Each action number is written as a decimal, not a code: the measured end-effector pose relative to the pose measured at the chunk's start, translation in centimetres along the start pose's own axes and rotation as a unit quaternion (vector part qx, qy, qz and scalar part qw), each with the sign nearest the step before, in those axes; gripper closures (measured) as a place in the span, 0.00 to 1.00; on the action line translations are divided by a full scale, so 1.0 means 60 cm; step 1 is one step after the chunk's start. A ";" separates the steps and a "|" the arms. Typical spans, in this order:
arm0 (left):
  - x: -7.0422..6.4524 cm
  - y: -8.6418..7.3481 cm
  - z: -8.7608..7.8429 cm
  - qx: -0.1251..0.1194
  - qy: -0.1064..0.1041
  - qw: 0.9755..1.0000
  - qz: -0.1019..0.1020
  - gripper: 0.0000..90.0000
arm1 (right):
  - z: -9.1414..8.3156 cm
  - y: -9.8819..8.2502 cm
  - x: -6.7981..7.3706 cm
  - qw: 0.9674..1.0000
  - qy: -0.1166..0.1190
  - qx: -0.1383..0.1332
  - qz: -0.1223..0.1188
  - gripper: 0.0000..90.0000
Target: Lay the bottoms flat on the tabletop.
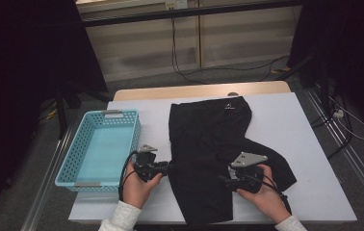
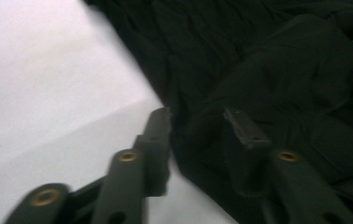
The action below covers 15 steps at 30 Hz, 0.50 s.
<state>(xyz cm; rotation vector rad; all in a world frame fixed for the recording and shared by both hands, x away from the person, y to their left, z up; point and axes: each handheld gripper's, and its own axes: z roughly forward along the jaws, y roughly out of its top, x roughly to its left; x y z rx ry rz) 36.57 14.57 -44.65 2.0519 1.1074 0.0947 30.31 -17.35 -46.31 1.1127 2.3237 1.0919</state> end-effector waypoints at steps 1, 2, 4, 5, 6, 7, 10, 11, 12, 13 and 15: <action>-0.003 0.000 0.000 -0.004 -0.001 1.000 0.003 0.62 | 0.000 0.001 0.000 1.000 -0.001 0.000 -0.002 0.46; -0.004 0.001 0.000 -0.001 -0.001 1.000 0.008 0.59 | 0.000 0.001 0.000 1.000 -0.004 -0.001 -0.004 0.47; -0.007 0.002 -0.001 -0.004 -0.006 1.000 0.014 0.54 | 0.003 0.003 -0.004 1.000 -0.009 -0.003 -0.002 0.49; -0.008 0.002 -0.001 -0.007 -0.007 1.000 0.015 0.52 | 0.006 0.004 -0.006 1.000 -0.009 -0.002 0.002 0.51; -0.009 0.002 -0.002 -0.006 -0.009 1.000 0.016 0.50 | 0.010 0.005 -0.007 1.000 -0.006 0.001 0.004 0.52; -0.010 0.001 -0.001 -0.008 -0.015 1.000 0.015 0.49 | 0.013 0.005 -0.007 1.000 -0.003 0.003 0.003 0.53; -0.016 -0.003 0.001 -0.003 -0.021 0.999 0.023 0.47 | 0.019 0.007 -0.006 1.000 0.003 0.007 -0.003 0.58; -0.018 -0.005 0.002 0.000 -0.023 0.999 0.021 0.46 | 0.021 0.008 -0.005 1.000 0.003 0.010 -0.003 0.59; -0.020 -0.007 0.003 0.002 -0.021 1.000 0.023 0.46 | 0.021 0.008 -0.006 1.000 0.004 0.012 -0.003 0.62; -0.020 -0.009 0.003 0.004 -0.019 1.000 0.024 0.45 | 0.022 0.009 -0.006 1.000 0.005 0.011 -0.001 0.66; -0.018 -0.013 -0.001 0.003 -0.014 1.000 0.021 0.44 | 0.023 0.010 -0.007 1.000 0.011 0.011 -0.002 0.74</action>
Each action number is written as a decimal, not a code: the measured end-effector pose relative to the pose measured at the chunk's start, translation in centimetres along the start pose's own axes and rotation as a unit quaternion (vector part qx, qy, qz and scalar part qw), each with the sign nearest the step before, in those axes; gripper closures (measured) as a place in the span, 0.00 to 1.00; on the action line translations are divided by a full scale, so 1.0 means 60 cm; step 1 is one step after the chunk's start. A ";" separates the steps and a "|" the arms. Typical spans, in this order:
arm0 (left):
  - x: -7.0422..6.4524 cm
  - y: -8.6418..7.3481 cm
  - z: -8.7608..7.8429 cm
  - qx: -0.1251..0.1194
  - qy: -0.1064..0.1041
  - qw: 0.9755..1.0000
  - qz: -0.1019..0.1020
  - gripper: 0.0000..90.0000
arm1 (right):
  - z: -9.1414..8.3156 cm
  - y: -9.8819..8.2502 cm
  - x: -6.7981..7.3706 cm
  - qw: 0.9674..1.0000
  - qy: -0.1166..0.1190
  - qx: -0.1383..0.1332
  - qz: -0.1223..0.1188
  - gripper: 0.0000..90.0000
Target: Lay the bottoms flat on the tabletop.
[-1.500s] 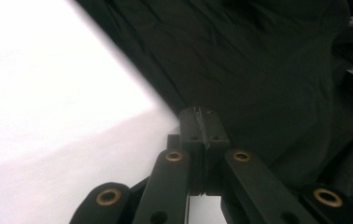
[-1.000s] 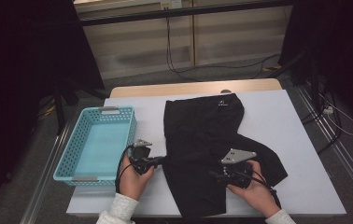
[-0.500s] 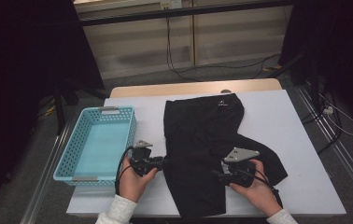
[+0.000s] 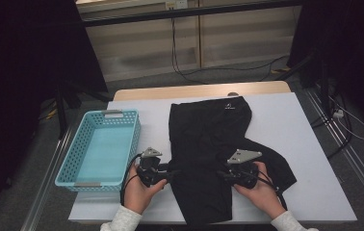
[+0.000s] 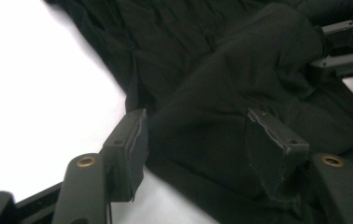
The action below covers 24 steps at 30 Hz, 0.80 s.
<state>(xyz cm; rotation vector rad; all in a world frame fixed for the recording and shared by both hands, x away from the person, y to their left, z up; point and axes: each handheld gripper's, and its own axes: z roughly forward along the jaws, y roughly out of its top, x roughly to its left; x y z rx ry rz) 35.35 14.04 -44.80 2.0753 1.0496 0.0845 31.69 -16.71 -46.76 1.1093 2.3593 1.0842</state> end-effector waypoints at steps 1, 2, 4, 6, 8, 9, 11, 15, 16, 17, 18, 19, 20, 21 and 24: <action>0.001 -0.002 -0.002 -0.004 0.004 1.000 -0.005 0.43 | 0.001 0.001 0.000 1.000 0.003 0.000 0.000 0.80; 0.003 -0.005 -0.004 -0.002 0.011 1.000 -0.005 0.43 | 0.001 0.001 0.000 1.000 0.009 0.000 0.000 0.87; 0.006 -0.010 -0.003 0.000 0.017 1.000 -0.013 0.43 | 0.003 0.001 0.003 1.000 0.022 -0.002 -0.004 0.93; 0.010 -0.014 -0.003 0.003 0.023 1.000 -0.019 0.44 | 0.004 0.003 0.003 1.000 0.030 -0.001 0.002 0.95; 0.011 -0.017 0.000 0.001 0.026 0.999 -0.024 0.46 | 0.004 0.005 0.002 0.999 0.034 -0.002 0.005 0.95; 0.011 -0.018 0.001 -0.003 0.027 0.999 -0.021 0.47 | 0.004 0.006 0.003 0.999 0.035 -0.001 0.004 0.95; 0.011 -0.017 0.002 0.000 0.030 0.999 -0.015 0.51 | 0.007 0.004 0.004 0.999 0.035 -0.003 0.002 0.95; 0.005 -0.016 0.005 0.005 0.045 0.999 -0.016 0.66 | 0.007 0.003 0.002 0.999 0.039 -0.005 0.006 0.94; 0.004 -0.015 0.006 0.006 0.045 0.999 -0.019 0.71 | 0.007 0.002 0.002 0.999 0.038 -0.006 0.006 0.94; 0.005 -0.015 0.007 0.006 0.043 0.999 -0.023 0.76 | 0.007 0.002 0.003 0.999 0.038 -0.007 0.005 0.94; 0.005 -0.015 0.008 0.005 0.047 0.999 -0.024 0.82 | 0.007 0.002 0.004 0.999 0.037 -0.007 0.005 0.94; 0.007 -0.016 0.008 0.005 0.050 0.998 -0.026 0.87 | 0.006 0.001 0.005 0.999 0.035 -0.006 0.005 0.94; 0.009 -0.015 0.008 0.007 0.047 0.998 -0.030 0.90 | 0.007 0.001 0.005 0.999 0.034 -0.007 0.005 0.94; 0.011 -0.015 0.008 0.008 0.046 0.998 -0.030 0.93 | 0.008 0.001 0.005 0.999 0.035 -0.008 0.006 0.94; 0.013 -0.010 0.009 0.016 0.040 0.999 -0.034 0.98 | 0.009 0.002 0.003 0.999 0.037 -0.010 0.010 0.95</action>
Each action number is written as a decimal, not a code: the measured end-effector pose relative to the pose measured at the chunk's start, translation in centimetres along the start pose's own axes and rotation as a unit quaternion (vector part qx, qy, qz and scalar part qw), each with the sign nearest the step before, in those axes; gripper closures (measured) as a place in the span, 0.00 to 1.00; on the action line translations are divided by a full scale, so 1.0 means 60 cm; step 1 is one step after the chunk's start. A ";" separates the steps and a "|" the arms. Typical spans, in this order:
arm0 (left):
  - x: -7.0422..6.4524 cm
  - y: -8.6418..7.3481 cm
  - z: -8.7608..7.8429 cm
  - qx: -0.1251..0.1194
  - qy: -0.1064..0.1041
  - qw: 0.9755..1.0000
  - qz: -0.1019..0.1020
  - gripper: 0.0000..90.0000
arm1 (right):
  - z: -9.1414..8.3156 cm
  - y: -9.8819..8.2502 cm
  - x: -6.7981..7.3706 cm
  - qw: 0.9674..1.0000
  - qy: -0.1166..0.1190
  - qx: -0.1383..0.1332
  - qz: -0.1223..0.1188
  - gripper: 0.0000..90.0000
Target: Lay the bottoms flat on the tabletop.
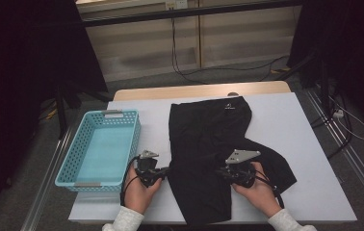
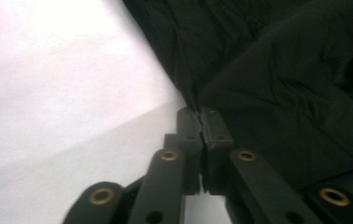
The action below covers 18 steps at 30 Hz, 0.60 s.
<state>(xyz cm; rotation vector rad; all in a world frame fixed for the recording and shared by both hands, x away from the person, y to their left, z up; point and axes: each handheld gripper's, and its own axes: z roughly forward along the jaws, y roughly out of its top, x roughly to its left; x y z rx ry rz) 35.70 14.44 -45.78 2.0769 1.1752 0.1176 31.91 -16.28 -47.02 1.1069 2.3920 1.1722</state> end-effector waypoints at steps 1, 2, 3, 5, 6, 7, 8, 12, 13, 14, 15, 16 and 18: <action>0.000 0.003 0.001 0.000 0.005 1.000 0.000 0.99 | 0.000 0.000 -0.001 1.000 0.000 0.000 0.002 0.95; 0.001 0.007 0.002 -0.005 0.015 1.000 0.007 0.99 | 0.001 0.001 -0.002 1.000 -0.003 -0.001 0.004 0.95; 0.002 0.011 0.004 -0.012 0.021 1.000 0.006 0.99 | 0.001 0.003 -0.004 1.000 -0.009 -0.004 0.005 0.96; 0.010 0.018 0.009 -0.024 0.025 0.999 0.006 0.99 | 0.002 0.006 -0.010 1.000 -0.017 -0.010 0.007 0.97; 0.013 0.021 0.011 -0.027 0.025 0.999 0.003 0.99 | 0.003 0.008 -0.015 0.999 -0.026 -0.016 0.011 0.97; 0.016 0.023 0.013 -0.027 0.021 0.999 -0.001 0.99 | 0.003 0.009 -0.019 0.999 -0.028 -0.019 0.018 0.97; 0.017 0.023 0.015 -0.031 0.018 0.999 -0.006 0.98 | 0.004 0.010 -0.022 0.999 -0.027 -0.022 0.023 0.97; 0.010 0.021 0.009 -0.039 0.005 0.999 -0.001 0.76 | 0.005 0.008 -0.018 1.000 -0.024 -0.012 0.016 0.97; 0.005 0.020 0.006 -0.043 0.005 0.999 0.008 0.70 | 0.005 0.007 -0.016 1.000 -0.020 -0.010 0.014 0.97; 0.001 0.019 0.002 -0.047 0.003 0.999 0.014 0.65 | 0.004 0.007 -0.015 1.000 -0.017 -0.009 0.013 0.97; -0.004 0.018 -0.002 -0.052 -0.003 0.998 0.020 0.63 | 0.003 0.006 -0.014 1.000 -0.016 -0.008 0.011 0.97; -0.009 0.016 -0.004 -0.053 -0.009 0.998 0.032 0.61 | 0.002 0.005 -0.013 1.000 -0.015 -0.005 0.010 0.97; -0.018 0.013 -0.009 -0.054 -0.011 0.997 0.047 0.60 | 0.002 0.004 -0.012 1.000 -0.015 -0.005 0.009 0.97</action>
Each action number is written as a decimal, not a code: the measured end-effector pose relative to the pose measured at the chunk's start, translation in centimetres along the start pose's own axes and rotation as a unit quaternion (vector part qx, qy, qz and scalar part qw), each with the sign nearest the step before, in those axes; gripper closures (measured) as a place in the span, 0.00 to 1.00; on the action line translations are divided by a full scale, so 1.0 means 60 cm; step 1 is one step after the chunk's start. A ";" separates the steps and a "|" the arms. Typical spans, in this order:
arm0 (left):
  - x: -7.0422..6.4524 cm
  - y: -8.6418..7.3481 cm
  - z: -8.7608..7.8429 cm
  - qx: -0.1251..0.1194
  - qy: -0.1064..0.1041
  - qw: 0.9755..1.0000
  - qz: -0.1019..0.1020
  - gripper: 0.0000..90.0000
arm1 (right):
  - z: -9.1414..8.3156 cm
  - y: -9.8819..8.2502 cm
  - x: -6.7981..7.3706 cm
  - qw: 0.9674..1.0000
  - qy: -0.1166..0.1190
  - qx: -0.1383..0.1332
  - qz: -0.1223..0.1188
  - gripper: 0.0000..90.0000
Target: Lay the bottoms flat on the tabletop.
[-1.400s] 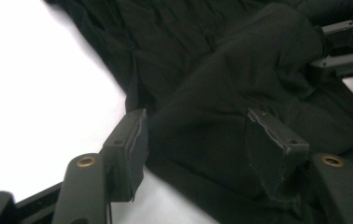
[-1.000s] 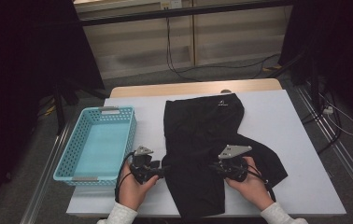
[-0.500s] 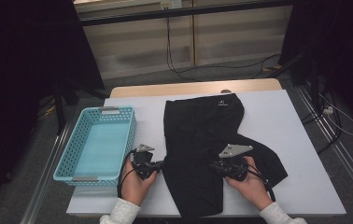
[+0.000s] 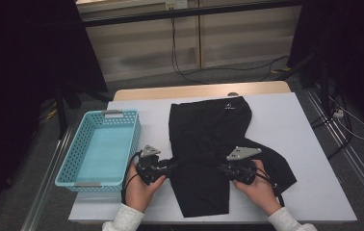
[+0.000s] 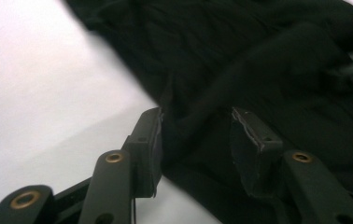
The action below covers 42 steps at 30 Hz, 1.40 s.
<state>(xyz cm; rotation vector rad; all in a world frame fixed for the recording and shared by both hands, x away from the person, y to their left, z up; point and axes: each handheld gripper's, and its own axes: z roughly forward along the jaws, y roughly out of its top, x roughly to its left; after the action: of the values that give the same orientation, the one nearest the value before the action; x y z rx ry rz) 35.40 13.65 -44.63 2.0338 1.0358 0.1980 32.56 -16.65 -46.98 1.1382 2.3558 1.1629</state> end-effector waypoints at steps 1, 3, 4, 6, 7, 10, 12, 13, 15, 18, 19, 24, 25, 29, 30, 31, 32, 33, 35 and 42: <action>-0.004 -0.001 0.000 -0.001 -0.014 1.000 -0.002 0.59 | 0.000 0.000 0.001 1.000 -0.001 0.001 0.000 0.97; -0.015 -0.004 0.001 0.004 -0.025 1.000 0.010 0.61 | -0.001 -0.001 0.002 1.000 -0.002 0.001 -0.001 0.96; -0.021 -0.005 0.002 0.009 -0.031 0.999 0.023 0.61 | -0.001 -0.001 0.002 1.000 -0.002 0.001 -0.002 0.96; -0.029 -0.006 0.001 0.009 -0.035 0.999 0.029 0.61 | -0.002 -0.001 0.001 1.000 -0.001 0.002 0.002 0.96; -0.031 -0.006 0.000 0.008 -0.034 0.999 0.033 0.59 | -0.002 -0.002 0.001 1.000 -0.002 0.002 0.005 0.96; -0.033 -0.011 0.002 0.017 -0.040 0.998 0.039 0.58 | -0.003 -0.002 0.001 1.000 -0.001 0.002 0.005 0.95; -0.033 -0.016 0.008 0.025 -0.044 0.998 0.039 0.59 | -0.002 -0.002 0.001 1.000 0.000 0.003 0.005 0.95; -0.033 -0.018 0.011 0.035 -0.043 0.998 0.041 0.60 | -0.002 -0.002 0.001 1.000 0.001 0.003 0.005 0.95; -0.034 -0.023 0.015 0.047 -0.043 0.997 0.036 0.63 | -0.002 -0.002 0.002 1.000 0.000 0.002 0.003 0.93; -0.040 -0.023 0.014 0.059 -0.044 0.996 0.043 0.74 | -0.002 -0.002 0.003 1.000 -0.001 0.002 -0.001 0.91; -0.042 -0.023 0.014 0.062 -0.045 0.996 0.040 0.80 | -0.002 -0.002 0.003 1.000 -0.002 0.001 0.000 0.90; -0.047 -0.023 0.012 0.085 -0.060 0.994 0.031 1.00 | -0.005 -0.003 0.003 1.000 -0.008 0.002 -0.001 0.85; -0.046 -0.023 0.010 0.085 -0.064 0.994 0.026 1.00 | -0.005 -0.003 0.004 1.000 -0.007 0.002 0.000 0.82; -0.040 -0.024 -0.001 0.083 -0.079 0.993 0.016 1.00 | -0.008 -0.002 0.007 1.000 -0.012 0.004 -0.002 0.74; -0.038 -0.024 -0.005 0.083 -0.081 0.993 0.013 1.00 | -0.009 -0.003 0.008 1.000 -0.012 0.004 -0.002 0.71; -0.036 -0.025 -0.009 0.082 -0.080 0.993 0.013 1.00 | -0.009 -0.003 0.009 1.000 -0.012 0.004 -0.003 0.69; -0.035 -0.025 -0.012 0.080 -0.080 0.994 0.012 1.00 | -0.010 -0.003 0.009 1.000 -0.013 0.005 -0.003 0.67; -0.033 -0.026 -0.016 0.079 -0.079 0.994 0.011 1.00 | -0.010 -0.003 0.009 1.000 -0.012 0.007 -0.003 0.65; -0.030 -0.029 -0.023 0.079 -0.078 0.994 0.012 1.00 | -0.012 -0.005 0.009 1.000 -0.014 0.009 -0.002 0.63; -0.016 -0.041 -0.033 0.082 -0.078 0.994 -0.002 0.99 | -0.034 -0.001 0.012 1.000 -0.029 -0.003 -0.002 0.60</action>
<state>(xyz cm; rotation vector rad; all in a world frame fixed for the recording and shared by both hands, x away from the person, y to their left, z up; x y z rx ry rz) 32.39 14.92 -44.95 2.1555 0.9839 -0.0499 30.93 -17.26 -45.66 1.1502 2.3076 1.1194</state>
